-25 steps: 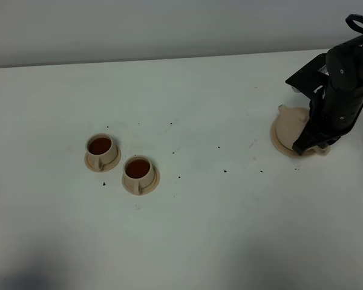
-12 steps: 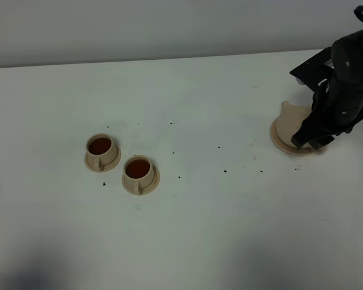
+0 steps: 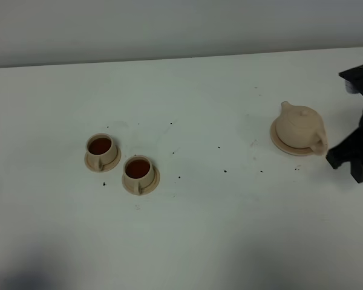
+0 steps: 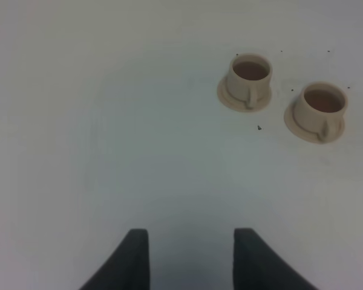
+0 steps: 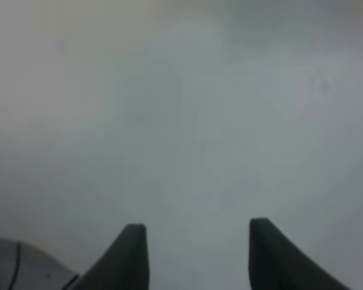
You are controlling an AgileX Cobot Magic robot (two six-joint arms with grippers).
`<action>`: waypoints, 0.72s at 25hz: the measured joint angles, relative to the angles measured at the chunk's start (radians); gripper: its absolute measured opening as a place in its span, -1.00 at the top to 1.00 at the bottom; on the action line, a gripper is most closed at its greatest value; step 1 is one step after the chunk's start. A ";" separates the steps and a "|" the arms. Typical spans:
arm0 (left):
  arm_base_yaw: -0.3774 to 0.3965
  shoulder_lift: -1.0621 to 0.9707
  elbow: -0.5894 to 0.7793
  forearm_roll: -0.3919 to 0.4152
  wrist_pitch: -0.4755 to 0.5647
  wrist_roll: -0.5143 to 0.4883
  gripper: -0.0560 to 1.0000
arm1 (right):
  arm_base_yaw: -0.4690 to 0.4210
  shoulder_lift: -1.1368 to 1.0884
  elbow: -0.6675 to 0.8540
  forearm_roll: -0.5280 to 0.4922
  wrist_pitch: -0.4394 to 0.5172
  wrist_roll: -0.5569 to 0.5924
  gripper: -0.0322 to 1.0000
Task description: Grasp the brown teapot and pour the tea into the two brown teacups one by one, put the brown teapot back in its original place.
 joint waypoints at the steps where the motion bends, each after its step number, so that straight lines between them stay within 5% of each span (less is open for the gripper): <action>1: 0.000 0.000 0.000 0.000 0.000 0.000 0.18 | 0.000 -0.065 0.047 0.019 0.007 0.011 0.21; 13: 0.000 0.000 0.000 0.000 0.000 0.000 0.18 | 0.000 -0.705 0.500 0.115 0.017 0.057 0.27; 18: 0.000 0.000 0.000 0.000 0.000 0.000 0.18 | 0.000 -0.940 0.568 0.106 0.018 0.017 0.27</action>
